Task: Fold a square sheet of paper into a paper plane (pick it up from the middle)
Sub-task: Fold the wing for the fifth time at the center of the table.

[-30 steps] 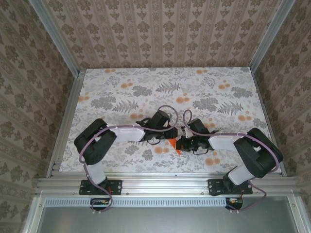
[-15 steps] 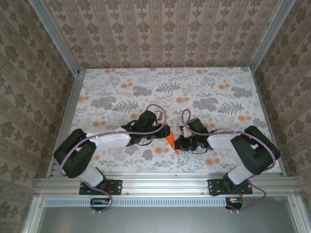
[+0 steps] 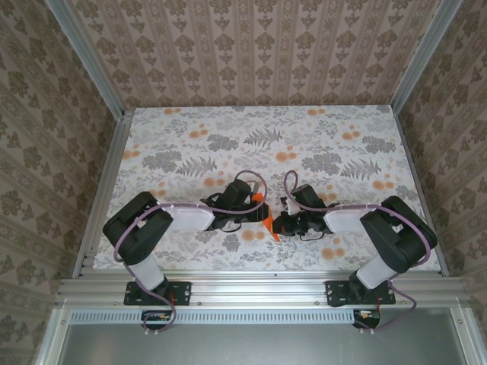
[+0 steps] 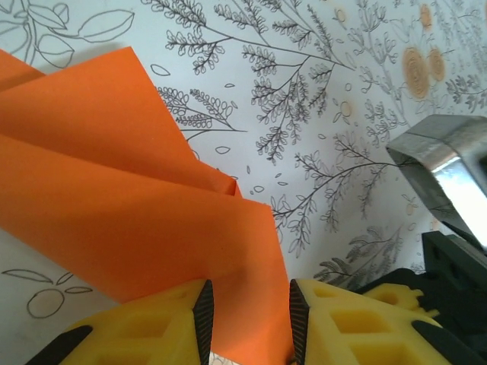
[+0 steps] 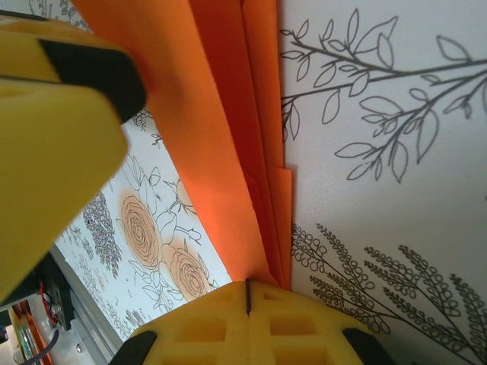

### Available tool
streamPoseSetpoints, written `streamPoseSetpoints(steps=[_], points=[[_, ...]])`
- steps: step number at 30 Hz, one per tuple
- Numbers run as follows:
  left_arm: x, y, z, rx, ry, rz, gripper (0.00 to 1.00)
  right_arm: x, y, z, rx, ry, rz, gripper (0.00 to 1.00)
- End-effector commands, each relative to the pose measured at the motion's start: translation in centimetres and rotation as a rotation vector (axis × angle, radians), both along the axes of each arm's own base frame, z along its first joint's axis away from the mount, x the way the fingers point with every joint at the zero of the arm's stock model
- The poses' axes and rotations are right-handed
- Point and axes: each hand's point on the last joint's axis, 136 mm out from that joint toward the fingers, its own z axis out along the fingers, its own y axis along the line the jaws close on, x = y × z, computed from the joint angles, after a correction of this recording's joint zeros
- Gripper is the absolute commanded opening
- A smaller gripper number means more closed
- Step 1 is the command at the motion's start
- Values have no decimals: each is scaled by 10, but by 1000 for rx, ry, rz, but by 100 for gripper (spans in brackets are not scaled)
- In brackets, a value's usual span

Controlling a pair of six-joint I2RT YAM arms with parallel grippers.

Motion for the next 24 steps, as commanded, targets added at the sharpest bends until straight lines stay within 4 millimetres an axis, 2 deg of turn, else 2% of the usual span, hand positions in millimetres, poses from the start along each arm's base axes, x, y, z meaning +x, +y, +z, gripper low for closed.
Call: streamPoseSetpoints(steps=[1,8,24], points=[[14,-7,6,-31,-42,1,35,-40,-39,-47,-209,171,-24,5],[28,0,-7,-19,-35,16,34,-50,-41,-48,-210,199,5,4],[65,20,-15,-31,-15,0,35,-60,-40,-50,-211,226,19,3]])
